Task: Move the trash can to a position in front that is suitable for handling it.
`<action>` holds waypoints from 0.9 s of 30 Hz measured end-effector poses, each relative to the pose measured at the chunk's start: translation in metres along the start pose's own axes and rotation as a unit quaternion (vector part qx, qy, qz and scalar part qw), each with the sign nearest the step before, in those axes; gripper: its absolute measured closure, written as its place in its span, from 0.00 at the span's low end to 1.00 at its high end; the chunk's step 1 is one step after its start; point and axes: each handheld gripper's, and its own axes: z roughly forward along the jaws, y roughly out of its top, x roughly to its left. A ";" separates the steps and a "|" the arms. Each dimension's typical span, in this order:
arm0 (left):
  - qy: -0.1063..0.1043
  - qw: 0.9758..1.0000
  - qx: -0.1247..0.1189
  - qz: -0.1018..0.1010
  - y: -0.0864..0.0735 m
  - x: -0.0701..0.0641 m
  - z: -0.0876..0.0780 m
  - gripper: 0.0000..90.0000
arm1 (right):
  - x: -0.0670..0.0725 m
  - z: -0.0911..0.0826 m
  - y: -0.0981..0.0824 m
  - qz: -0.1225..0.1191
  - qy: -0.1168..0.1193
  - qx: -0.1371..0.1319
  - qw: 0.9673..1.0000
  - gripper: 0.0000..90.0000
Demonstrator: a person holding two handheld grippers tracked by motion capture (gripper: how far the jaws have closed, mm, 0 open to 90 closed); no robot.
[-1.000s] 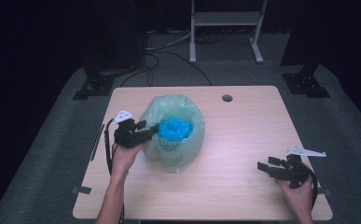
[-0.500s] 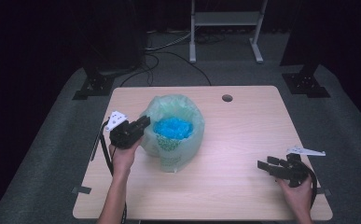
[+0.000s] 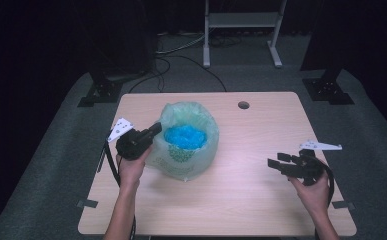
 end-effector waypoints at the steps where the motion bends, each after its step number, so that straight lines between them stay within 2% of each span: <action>1: -0.009 1.000 -0.007 -0.002 0.001 -0.001 0.000 1.00 | 0.005 0.002 0.008 -0.006 0.003 -0.002 1.000 0.43; 5: -0.033 0.999 -0.021 -0.012 0.004 -0.004 0.001 1.00 | 0.030 0.011 0.040 -0.038 0.017 -0.006 0.999 0.40; 11: -0.043 0.999 -0.021 -0.016 0.004 -0.005 0.003 1.00 | 0.061 0.029 0.079 -0.080 0.026 -0.005 0.996 0.35; 16: -0.053 0.998 -0.024 -0.028 0.004 -0.003 0.000 1.00 | 0.078 0.050 0.105 -0.088 0.040 0.003 0.995 0.31; 19: -0.056 0.998 -0.024 -0.023 0.006 -0.005 0.000 1.00 | 0.090 0.063 0.119 -0.094 0.040 0.008 0.995 0.30; 22: -0.060 0.998 -0.025 -0.024 0.007 -0.005 -0.001 1.00 | 0.096 0.074 0.129 -0.083 0.058 0.001 0.995 0.30; 25: -0.069 0.997 -0.029 -0.032 0.007 -0.005 -0.002 1.00 | 0.103 0.086 0.135 -0.081 0.052 -0.003 0.995 0.28; 27: -0.070 0.997 -0.032 -0.030 0.008 -0.005 -0.003 1.00 | 0.108 0.093 0.137 -0.082 0.049 -0.004 0.995 0.28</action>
